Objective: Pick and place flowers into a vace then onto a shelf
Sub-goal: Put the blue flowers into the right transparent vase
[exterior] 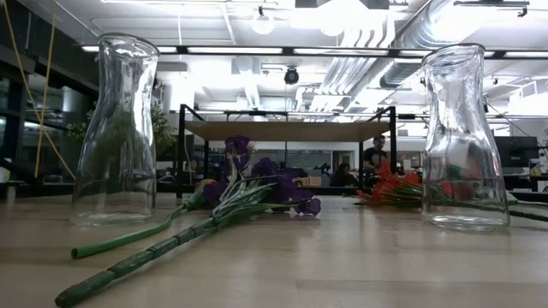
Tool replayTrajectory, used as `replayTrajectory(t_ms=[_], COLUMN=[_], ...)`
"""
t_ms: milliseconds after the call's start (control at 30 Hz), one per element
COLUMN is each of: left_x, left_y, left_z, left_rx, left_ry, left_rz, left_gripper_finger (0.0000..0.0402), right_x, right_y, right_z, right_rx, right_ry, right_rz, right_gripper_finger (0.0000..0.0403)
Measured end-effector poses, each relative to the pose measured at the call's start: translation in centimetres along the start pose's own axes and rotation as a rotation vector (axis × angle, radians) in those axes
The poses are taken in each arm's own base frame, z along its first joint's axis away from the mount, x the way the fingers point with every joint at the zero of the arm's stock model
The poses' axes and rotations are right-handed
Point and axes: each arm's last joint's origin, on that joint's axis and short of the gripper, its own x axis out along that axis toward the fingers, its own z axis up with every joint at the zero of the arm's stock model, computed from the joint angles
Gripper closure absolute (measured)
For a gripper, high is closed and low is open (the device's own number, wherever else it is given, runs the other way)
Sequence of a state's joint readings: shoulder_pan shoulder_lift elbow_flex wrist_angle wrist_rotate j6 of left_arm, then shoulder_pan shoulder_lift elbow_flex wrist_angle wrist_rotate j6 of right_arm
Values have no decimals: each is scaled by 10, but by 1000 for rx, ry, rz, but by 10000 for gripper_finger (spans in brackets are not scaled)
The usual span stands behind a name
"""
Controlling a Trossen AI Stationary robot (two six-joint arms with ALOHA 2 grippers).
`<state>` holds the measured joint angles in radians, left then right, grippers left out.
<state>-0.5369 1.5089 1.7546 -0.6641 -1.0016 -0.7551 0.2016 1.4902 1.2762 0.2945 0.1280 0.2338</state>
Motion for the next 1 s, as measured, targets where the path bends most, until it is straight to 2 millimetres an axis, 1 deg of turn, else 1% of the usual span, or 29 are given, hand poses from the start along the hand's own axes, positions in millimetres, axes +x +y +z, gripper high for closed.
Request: replayTrajectory(t_ms=[133,500,800,1000], left_x=[0,5,4,7], left_y=[-2,-6,-9,-13], left_z=[2,-4,1,-1], left_rx=[-1,26,24,34], left_ry=[-11,-8,-40,-45], left_rz=[-10,-8,-29,-38], left_gripper_finger=[362,362,362,362], right_x=[0,0,0,0], right_y=[1,1,1,1], right_z=[1,1,1,1], right_rx=[2,14,14,29], right_ry=[-11,-13,-12,-9], right_rz=[16,19,19,20], right_gripper_finger=[100,100,100,100])
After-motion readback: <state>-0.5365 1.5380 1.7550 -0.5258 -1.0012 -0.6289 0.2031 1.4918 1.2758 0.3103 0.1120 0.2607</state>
